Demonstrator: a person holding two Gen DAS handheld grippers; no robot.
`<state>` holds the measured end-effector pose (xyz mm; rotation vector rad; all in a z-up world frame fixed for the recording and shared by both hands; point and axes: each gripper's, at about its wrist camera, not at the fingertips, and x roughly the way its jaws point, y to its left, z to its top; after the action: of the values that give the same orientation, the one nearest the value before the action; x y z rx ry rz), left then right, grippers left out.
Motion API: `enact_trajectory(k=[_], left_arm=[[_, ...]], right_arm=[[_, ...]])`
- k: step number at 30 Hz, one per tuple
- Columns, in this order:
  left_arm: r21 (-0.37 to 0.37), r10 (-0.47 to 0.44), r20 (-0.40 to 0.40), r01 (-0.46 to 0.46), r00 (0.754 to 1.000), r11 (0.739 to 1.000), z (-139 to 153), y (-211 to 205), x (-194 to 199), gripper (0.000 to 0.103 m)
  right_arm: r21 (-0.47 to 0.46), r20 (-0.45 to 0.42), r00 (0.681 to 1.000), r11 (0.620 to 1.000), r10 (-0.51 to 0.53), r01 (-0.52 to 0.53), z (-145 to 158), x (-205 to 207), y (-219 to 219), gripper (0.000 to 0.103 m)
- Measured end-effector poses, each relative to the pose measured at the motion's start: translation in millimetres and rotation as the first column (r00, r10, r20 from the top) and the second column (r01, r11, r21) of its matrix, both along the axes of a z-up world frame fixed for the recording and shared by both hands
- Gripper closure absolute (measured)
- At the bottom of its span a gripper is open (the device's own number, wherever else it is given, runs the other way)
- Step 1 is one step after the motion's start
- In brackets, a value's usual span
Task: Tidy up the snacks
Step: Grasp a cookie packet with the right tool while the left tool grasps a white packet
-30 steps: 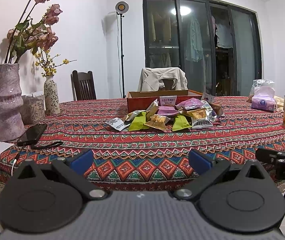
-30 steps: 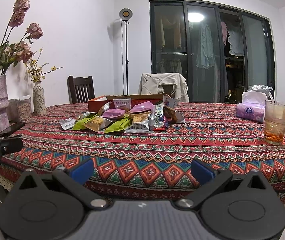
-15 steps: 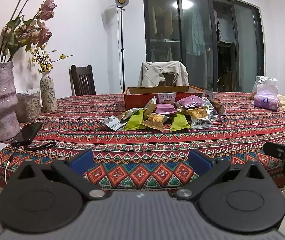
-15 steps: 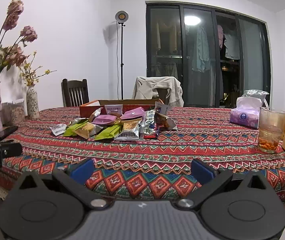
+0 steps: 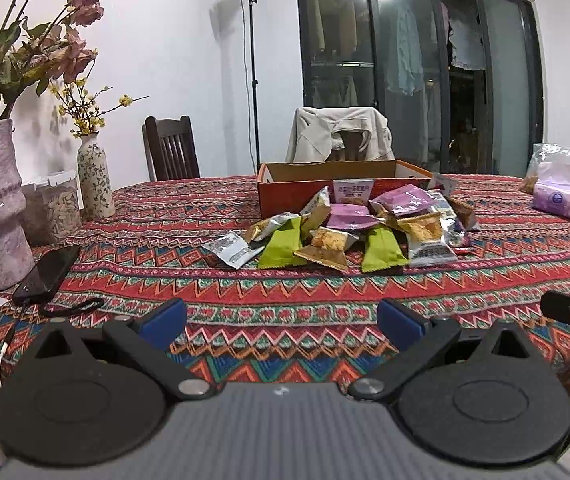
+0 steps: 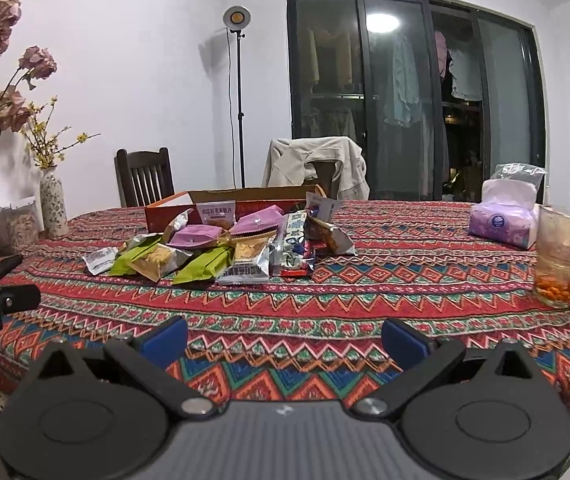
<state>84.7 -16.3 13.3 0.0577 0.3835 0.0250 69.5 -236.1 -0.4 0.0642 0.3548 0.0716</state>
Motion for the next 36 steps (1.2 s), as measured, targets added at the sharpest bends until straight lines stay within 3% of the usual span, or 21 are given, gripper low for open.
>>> enact_trajectory(k=[16,26,29,33,34,36], left_arm=[[0.017,0.031,-0.034,-0.030,0.999,0.999,4,38,78,0.000],[0.074,-0.104,-0.112,0.113,0.988,0.991,-11,84,178,0.000],[0.098,-0.171,-0.125,0.184,0.977,0.978,-18,89,204,0.007],[0.113,-0.240,-0.175,0.262,0.955,0.958,-28,89,233,0.026],[0.108,-0.251,-0.195,0.275,0.948,0.955,-31,88,238,0.026],[0.058,-0.288,-0.247,0.311,0.925,0.949,-35,91,246,0.037]], right_arm=[[0.020,-0.069,0.990,0.992,0.126,-0.125,16,76,29,0.001],[0.025,-0.131,0.966,0.975,0.222,-0.221,16,139,81,0.016],[0.069,-0.146,0.957,0.968,0.249,-0.241,17,160,96,0.019],[0.109,-0.159,0.949,0.960,0.273,-0.257,16,190,119,0.022],[0.121,-0.162,0.947,0.958,0.278,-0.261,16,198,125,0.022],[0.132,-0.164,0.946,0.957,0.280,-0.260,13,211,136,0.022]])
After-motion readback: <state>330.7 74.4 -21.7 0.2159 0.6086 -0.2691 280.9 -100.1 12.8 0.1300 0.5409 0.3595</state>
